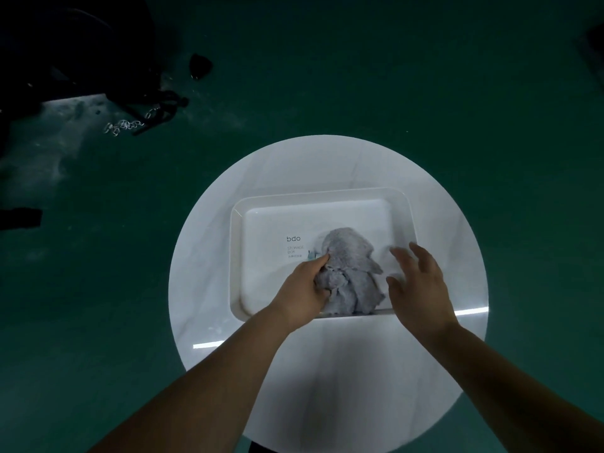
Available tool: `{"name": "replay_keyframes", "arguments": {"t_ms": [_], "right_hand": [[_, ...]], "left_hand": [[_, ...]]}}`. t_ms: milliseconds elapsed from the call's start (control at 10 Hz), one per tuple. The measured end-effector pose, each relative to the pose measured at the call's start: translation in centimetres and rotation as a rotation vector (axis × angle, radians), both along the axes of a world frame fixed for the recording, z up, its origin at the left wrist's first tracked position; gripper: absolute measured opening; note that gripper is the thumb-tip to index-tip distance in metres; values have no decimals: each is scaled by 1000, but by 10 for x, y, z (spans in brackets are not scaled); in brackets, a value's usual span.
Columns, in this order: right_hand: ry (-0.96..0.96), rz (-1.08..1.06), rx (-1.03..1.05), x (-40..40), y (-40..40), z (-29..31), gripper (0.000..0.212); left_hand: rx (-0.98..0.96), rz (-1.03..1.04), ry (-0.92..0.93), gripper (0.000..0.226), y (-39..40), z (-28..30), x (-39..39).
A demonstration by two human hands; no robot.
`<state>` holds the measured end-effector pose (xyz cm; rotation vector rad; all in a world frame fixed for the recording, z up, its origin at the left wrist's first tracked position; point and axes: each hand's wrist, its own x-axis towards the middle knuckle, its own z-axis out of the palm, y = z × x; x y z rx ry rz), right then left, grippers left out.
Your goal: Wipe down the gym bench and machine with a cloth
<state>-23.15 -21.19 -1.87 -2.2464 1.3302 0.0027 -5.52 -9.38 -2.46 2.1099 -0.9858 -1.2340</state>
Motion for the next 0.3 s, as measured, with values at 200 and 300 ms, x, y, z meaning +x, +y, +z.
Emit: {"name": "replay_keyframes", "arguments": {"t_ms": [200,300], "right_hand": [[22,30,-1,-1,-2,1,51],[11,23,-19,1,0,8,50]], "left_hand": [[-27,-2,-110,63,10,-2,4],[23,55,-325,57,19,5,11]]}}
